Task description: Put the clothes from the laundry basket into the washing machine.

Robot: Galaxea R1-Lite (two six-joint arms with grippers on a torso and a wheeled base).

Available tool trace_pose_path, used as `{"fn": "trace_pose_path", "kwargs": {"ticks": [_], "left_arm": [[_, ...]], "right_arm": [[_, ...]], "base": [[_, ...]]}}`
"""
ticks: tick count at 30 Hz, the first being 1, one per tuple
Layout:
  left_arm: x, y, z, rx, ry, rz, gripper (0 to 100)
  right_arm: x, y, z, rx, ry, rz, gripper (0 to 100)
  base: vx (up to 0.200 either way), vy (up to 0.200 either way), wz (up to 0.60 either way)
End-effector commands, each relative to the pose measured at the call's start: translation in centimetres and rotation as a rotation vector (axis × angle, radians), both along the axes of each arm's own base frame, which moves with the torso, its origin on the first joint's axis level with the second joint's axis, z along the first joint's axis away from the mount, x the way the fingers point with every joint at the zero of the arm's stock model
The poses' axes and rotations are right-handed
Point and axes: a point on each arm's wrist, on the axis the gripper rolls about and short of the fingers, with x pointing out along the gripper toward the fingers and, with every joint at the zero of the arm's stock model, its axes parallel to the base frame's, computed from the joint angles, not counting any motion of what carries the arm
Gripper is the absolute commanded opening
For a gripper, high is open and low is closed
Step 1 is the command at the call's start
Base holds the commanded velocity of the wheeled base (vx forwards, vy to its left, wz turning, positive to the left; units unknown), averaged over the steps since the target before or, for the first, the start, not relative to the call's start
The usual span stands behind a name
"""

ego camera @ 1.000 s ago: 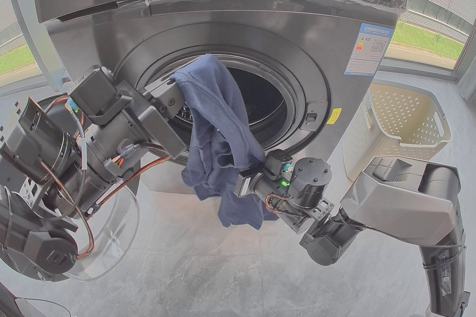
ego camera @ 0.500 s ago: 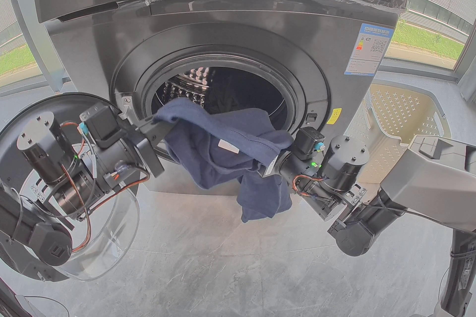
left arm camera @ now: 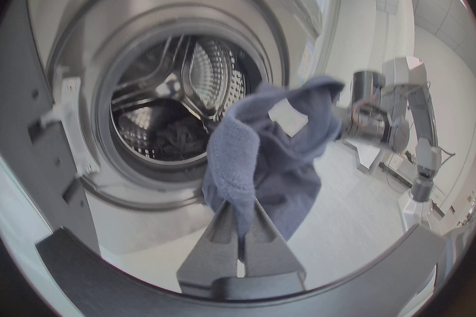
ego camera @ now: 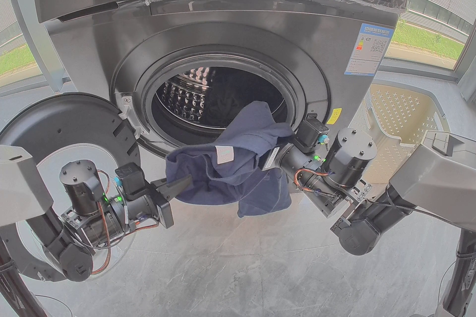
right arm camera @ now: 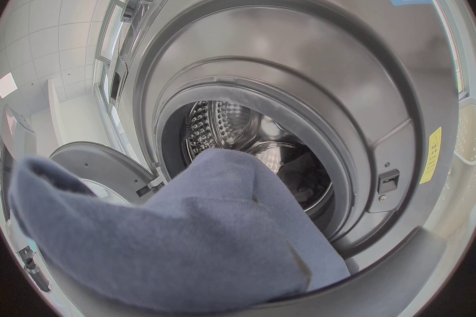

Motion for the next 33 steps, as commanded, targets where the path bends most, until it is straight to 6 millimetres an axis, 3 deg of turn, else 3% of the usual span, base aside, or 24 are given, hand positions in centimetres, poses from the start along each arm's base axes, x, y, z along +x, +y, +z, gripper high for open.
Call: {"fn": "trace_pose_path", "kwargs": {"ticks": [1,6,17,27,28,33], "left_arm": [[0.7,-0.1,-4.8,0.088,0.131,-0.021,0],[0.9,-0.2,-7.0,0.134,0.186,-0.047,0],[-0.4,0.5,-9.8,0.209,0.282,-0.098,0],[-0.3,0.5,-9.5,0.203,0.266,-0.118,0],[-0.1,0.3,-9.4,0.2,0.254,-0.122,100],[1.4,-0.2,-7.9,0.149,0.183,-0.104,100]], "right_arm": [[-0.4,0.7,0.4,0.011,-0.011,0.02,0],[-0.4,0.8,0.6,0.016,-0.017,0.022,0],[-0.5,0.9,0.7,0.019,-0.02,0.025,0],[-0.4,0.9,0.6,0.019,-0.02,0.025,0],[-0.4,0.9,0.6,0.019,-0.02,0.025,0],[-0.4,0.9,0.6,0.019,-0.02,0.025,0]], "base": [[0.0,0.0,0.0],[0.0,0.0,0.0],[0.0,0.0,0.0],[0.0,0.0,0.0],[0.0,0.0,0.0],[0.0,0.0,0.0]]}}
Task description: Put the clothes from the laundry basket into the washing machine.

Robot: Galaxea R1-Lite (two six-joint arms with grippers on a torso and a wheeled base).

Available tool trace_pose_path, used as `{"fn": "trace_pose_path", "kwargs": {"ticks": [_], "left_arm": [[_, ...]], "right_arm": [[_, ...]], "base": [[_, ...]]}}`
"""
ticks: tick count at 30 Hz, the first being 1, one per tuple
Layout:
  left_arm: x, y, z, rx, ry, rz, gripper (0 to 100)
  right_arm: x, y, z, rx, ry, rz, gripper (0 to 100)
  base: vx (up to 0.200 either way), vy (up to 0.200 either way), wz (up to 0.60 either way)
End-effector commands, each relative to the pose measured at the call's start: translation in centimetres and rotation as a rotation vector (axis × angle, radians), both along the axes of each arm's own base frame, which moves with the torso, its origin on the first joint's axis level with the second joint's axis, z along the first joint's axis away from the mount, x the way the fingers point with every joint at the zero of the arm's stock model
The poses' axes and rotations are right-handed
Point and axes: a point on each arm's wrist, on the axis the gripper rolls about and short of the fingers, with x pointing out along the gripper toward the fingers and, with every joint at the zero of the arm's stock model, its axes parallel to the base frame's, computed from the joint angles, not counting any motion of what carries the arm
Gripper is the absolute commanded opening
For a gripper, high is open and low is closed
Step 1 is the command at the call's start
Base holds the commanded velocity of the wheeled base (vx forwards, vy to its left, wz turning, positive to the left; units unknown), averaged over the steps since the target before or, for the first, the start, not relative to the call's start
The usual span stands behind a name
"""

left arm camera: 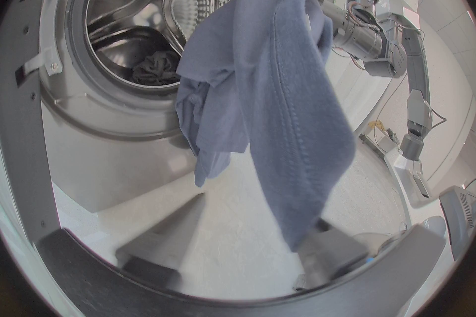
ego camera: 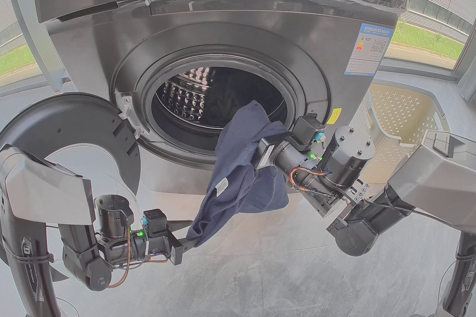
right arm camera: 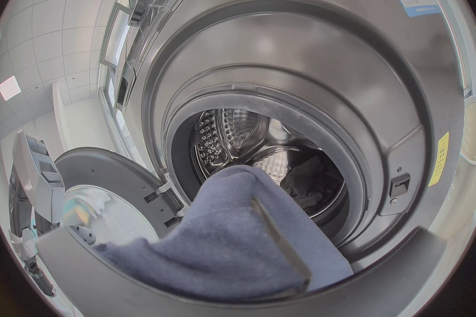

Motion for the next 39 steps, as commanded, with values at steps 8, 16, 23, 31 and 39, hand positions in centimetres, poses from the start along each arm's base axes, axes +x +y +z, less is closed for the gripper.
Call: {"fn": "trace_pose_path", "kwargs": {"ticks": [8,16,23,31,39], "left_arm": [[-1.9,-0.3,1.8,-0.019,-0.025,-0.066,100],[-4.4,-0.3,1.5,-0.001,-0.003,-0.244,100],[-1.2,-1.4,4.8,-0.081,-0.168,-0.156,100],[2.4,-3.9,7.7,-0.16,-0.326,-0.059,100],[3.8,-6.1,7.2,-0.185,-0.334,-0.073,100]], "right_arm": [[1.0,-0.3,-0.3,0.0,-0.003,-0.02,0],[1.5,-0.2,0.0,0.012,-0.017,-0.028,0],[0.2,0.6,-0.1,0.003,-0.006,0.009,0],[-0.6,1.0,-0.5,-0.008,0.008,0.031,0],[-1.4,1.9,-0.5,-0.009,0.009,0.06,0]], "base": [[0.0,0.0,0.0],[0.0,0.0,0.0],[0.0,0.0,0.0],[0.0,0.0,0.0],[0.0,0.0,0.0]]}}
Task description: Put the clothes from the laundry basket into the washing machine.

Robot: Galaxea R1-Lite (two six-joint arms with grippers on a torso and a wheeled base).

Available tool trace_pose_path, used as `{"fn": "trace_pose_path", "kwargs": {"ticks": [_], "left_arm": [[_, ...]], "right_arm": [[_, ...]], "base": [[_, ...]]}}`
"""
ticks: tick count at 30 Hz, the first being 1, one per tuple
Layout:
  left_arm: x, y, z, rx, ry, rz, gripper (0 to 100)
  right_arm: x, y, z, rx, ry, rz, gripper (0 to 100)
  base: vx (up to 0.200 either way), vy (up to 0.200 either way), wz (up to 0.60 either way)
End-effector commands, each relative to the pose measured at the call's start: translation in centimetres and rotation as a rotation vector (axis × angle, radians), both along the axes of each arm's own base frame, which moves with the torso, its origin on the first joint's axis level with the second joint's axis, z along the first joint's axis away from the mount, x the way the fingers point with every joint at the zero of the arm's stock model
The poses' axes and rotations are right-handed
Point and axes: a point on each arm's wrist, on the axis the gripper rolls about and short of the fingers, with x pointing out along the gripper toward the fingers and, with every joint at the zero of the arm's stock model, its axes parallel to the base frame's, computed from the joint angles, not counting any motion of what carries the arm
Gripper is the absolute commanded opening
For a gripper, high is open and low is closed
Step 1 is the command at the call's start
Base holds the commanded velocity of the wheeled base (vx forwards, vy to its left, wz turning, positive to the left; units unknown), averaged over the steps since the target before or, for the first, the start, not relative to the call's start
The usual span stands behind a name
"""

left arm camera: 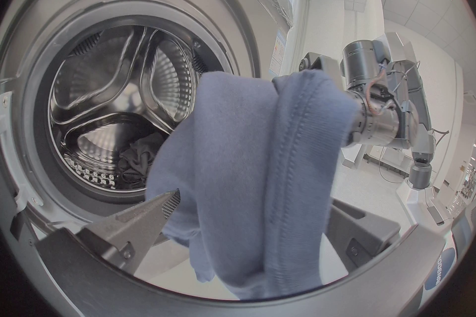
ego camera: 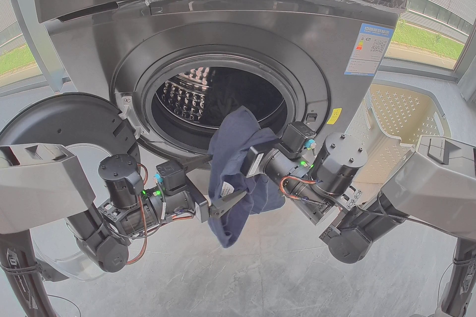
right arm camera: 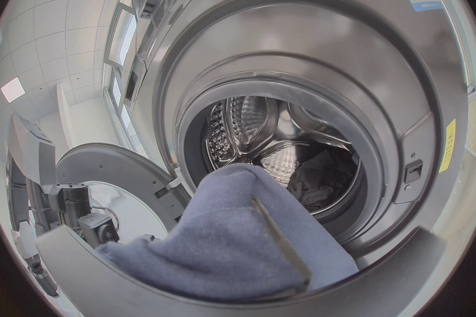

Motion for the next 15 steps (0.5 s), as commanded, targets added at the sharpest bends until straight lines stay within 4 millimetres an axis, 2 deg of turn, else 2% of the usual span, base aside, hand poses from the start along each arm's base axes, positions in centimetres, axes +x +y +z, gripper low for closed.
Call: {"fn": "trace_pose_path", "kwargs": {"ticks": [1,10,15], "left_arm": [[0.8,-1.2,-0.7,-0.005,0.004,-0.014,100],[2.2,-1.5,-2.9,0.013,0.039,0.002,100],[2.8,-1.7,-3.1,0.009,0.031,0.015,100]], "right_arm": [[-0.6,0.6,0.0,0.0,0.001,0.022,0],[-1.8,1.5,0.6,0.008,-0.003,0.054,0],[-1.8,1.6,0.5,0.007,0.001,0.042,0]], "base": [[0.0,0.0,0.0],[0.0,0.0,0.0],[0.0,0.0,0.0]]}}
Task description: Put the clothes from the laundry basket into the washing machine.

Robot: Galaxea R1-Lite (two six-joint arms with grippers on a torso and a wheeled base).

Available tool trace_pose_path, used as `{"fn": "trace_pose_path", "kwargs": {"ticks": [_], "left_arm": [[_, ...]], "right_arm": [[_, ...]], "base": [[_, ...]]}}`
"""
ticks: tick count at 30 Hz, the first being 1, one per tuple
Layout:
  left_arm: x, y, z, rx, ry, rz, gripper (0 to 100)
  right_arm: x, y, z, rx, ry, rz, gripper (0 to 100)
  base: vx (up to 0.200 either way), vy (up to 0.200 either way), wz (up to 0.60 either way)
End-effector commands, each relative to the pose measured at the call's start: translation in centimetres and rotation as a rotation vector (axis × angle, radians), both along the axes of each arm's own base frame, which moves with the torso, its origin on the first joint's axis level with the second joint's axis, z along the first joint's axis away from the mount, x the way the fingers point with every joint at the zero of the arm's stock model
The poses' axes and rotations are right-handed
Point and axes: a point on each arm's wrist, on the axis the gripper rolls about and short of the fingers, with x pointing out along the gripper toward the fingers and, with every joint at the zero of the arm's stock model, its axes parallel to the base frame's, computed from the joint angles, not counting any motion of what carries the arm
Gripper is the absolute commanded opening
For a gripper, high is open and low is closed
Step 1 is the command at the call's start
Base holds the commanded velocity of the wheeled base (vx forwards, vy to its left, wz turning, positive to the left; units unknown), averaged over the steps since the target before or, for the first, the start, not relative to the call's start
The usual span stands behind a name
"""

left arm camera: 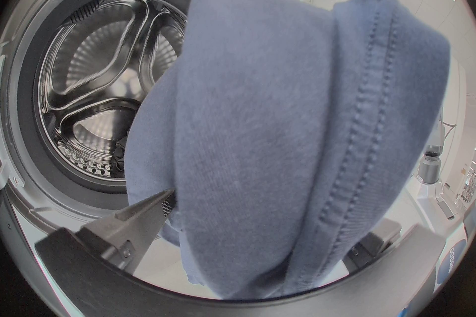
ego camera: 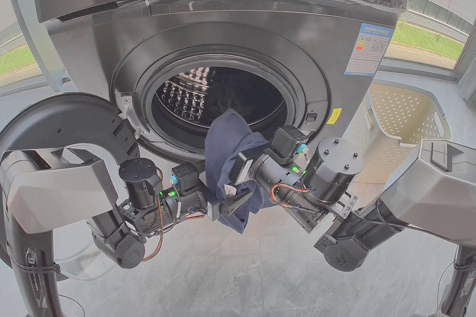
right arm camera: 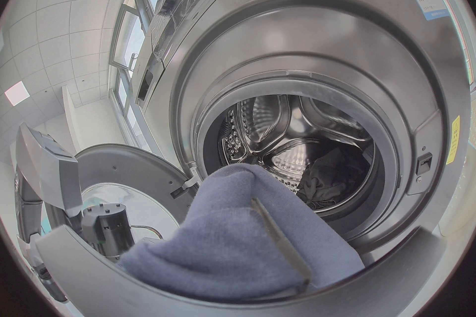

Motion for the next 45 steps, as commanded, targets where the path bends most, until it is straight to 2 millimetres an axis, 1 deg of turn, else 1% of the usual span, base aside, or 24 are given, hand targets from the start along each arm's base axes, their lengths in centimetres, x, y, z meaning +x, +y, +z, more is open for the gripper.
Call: {"fn": "trace_pose_path", "kwargs": {"ticks": [1,2,5,9,14,15,18,22,23,26,28,31,34,37,39,41,43,44,45], "left_arm": [[1.4,-0.3,-1.0,-0.002,-0.004,0.029,100],[1.6,-0.3,-1.0,-0.003,-0.006,0.032,100],[2.8,-0.6,-1.3,-0.016,-0.021,0.058,100],[3.4,-0.7,-1.8,-0.02,-0.019,0.062,100],[3.6,-1.0,-2.0,-0.021,-0.019,0.061,100],[3.7,-1.1,-2.4,-0.018,-0.012,0.061,100],[3.7,-0.9,-2.7,-0.014,-0.006,0.072,100],[3.7,-1.0,-2.7,-0.014,-0.006,0.072,100],[3.6,-1.1,-2.7,-0.015,-0.005,0.068,0],[3.7,-1.3,-2.8,-0.025,0.002,0.068,0],[4.0,-1.4,-2.7,-0.04,0.002,0.085,0],[4.6,-1.0,-2.0,-0.07,-0.011,0.13,0],[5.3,-0.2,-0.7,-0.114,-0.024,0.181,0],[5.3,0.3,0.5,-0.151,-0.028,0.214,0],[5.0,0.5,1.4,-0.179,-0.029,0.224,0],[4.7,0.6,1.9,-0.186,-0.033,0.226,0],[4.2,0.7,2.7,-0.192,-0.038,0.227,0],[4.2,0.7,2.7,-0.192,-0.038,0.227,0],[3.5,0.8,3.2,-0.195,-0.04,0.228,0]], "right_arm": [[-0.2,0.2,0.2,0.005,-0.003,0.006,0],[-0.2,0.2,0.2,0.005,-0.003,0.006,0],[-0.6,0.5,0.1,0.01,0.005,0.015,0],[-1.0,0.9,0.1,0.01,0.005,0.029,0],[-1.1,1.0,0.2,0.013,0.006,0.034,0],[-1.1,1.0,0.2,0.02,0.009,0.033,0],[-1.1,0.9,0.3,0.022,0.009,0.025,0],[-1.1,0.9,0.3,0.023,0.008,0.025,0],[-1.1,0.9,0.3,0.023,0.008,0.025,0],[-1.1,0.9,0.3,0.027,0.007,0.026,0],[-1.2,0.6,0.8,0.036,0.001,0.023,0],[-1.1,-0.2,1.9,0.055,-0.013,0.009,0],[-0.9,-1.8,2.6,0.062,-0.013,-0.021,0],[-0.2,-3.2,2.1,0.051,0.011,-0.059,0],[0.5,-4.3,1.1,0.035,0.041,-0.092,0],[0.8,-4.7,0.7,0.03,0.053,-0.103,0],[1.3,-4.8,-0.6,0.011,0.082,-0.121,0],[1.3,-4.8,-0.6,0.011,0.082,-0.121,0],[1.6,-4.7,-1.4,0.001,0.098,-0.132,0]], "base": [[0.0,0.0,0.0],[0.0,0.0,0.0],[0.0,0.0,0.0],[0.0,0.0,0.0],[0.0,0.0,0.0],[0.0,0.0,0.0],[0.0,0.0,0.0],[0.0,0.0,0.0],[0.0,0.0,0.0],[0.0,0.0,0.0],[0.0,0.0,0.0],[0.0,0.0,0.0],[0.0,0.0,0.0],[0.0,0.0,0.0],[0.0,0.0,0.0],[0.0,0.0,0.0],[0.0,0.0,0.0],[0.0,0.0,0.0],[0.0,0.0,0.0]]}}
